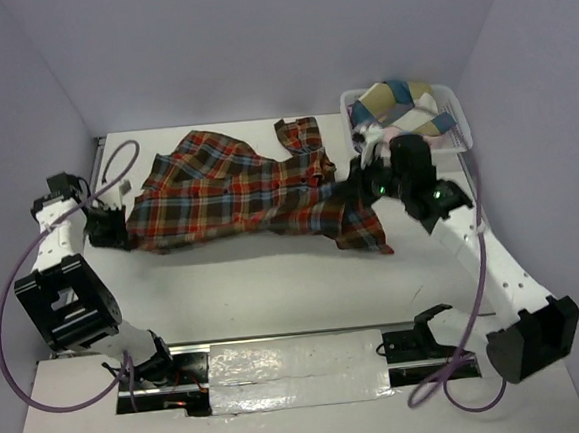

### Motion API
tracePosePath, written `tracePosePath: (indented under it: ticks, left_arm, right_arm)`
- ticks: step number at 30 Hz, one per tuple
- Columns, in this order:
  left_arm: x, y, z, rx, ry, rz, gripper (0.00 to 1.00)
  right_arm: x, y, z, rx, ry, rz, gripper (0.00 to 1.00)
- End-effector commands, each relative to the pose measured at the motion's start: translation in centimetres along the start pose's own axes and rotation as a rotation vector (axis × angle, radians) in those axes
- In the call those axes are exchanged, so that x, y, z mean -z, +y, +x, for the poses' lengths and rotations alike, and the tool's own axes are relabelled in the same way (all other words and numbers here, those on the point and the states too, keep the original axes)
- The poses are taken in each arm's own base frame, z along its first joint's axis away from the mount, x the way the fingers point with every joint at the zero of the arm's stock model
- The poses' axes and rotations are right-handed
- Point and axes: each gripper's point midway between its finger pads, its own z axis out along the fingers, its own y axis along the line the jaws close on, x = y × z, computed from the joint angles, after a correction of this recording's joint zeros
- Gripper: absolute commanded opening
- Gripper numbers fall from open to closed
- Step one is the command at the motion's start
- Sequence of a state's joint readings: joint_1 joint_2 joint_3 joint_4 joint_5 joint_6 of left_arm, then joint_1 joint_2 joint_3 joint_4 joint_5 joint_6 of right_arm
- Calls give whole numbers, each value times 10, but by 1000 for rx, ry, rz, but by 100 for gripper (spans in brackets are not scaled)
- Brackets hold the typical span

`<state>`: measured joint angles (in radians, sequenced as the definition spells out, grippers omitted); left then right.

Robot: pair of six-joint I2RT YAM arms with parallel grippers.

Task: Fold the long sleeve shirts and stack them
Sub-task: Flatten the shirt out

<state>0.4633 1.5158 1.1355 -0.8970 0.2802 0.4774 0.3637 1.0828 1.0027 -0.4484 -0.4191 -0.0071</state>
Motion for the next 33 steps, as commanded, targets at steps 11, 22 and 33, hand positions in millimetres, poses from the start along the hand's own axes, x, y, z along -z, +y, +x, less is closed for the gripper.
tracePosePath:
  ticks: [11,22,33]
  left_arm:
    - [182,-35,-304,-153,-865,-44,0]
    - [191,-52,-268,-346,-877,-80,0]
    - [173,-18,-191,-321,-679,-119,0]
  right_arm:
    - [28,-111,-390,44,-735,116,0]
    - [29,-73,-363,185,-667,-69,0]
    - [72,-40,-290,303,-533,-23,0]
